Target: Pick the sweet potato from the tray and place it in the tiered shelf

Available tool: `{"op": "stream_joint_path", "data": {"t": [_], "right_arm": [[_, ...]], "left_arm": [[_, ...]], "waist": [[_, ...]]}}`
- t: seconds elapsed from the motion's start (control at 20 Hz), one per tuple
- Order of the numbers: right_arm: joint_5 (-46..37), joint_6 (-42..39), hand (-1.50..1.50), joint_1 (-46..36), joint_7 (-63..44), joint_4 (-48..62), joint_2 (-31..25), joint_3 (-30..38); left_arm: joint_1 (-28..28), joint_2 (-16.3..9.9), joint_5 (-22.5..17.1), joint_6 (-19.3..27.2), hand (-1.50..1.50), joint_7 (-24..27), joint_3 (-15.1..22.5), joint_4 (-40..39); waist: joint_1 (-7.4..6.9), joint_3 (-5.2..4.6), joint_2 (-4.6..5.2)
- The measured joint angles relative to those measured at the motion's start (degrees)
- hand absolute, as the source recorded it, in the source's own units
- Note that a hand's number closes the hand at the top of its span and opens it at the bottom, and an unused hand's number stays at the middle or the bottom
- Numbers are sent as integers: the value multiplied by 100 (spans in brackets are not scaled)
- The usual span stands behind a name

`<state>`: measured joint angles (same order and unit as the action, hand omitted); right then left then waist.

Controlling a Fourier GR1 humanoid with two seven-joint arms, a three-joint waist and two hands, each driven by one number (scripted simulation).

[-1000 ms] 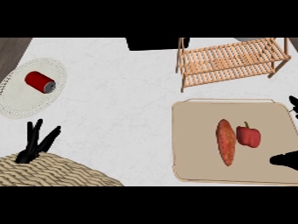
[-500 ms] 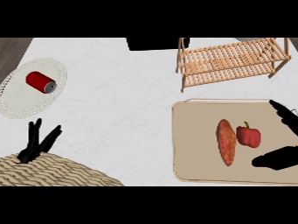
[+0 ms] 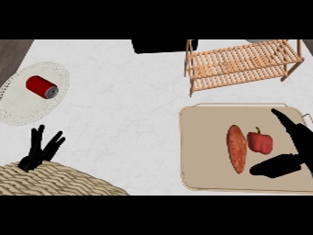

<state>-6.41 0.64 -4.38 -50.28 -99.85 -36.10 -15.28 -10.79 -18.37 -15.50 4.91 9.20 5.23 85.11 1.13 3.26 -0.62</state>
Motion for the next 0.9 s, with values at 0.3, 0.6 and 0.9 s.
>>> {"op": "stream_joint_path", "data": {"t": [0.3, 0.6, 0.9], "right_arm": [[-371, 193, -150, -105, -217, 172, 283, -287], [-827, 330, -150, -231, -363, 501, 491, -528], [-1138, 483, -150, -347, -284, 818, 674, -609]], "left_arm": [[45, -39, -47, 6, 0, -213, 50, -4], [94, -66, -98, -24, 0, -361, 84, -31], [115, -92, -118, -19, 0, -514, 111, -35]], "waist": [[-23, -5, 7], [-52, -8, 7], [-54, -10, 5]]}}
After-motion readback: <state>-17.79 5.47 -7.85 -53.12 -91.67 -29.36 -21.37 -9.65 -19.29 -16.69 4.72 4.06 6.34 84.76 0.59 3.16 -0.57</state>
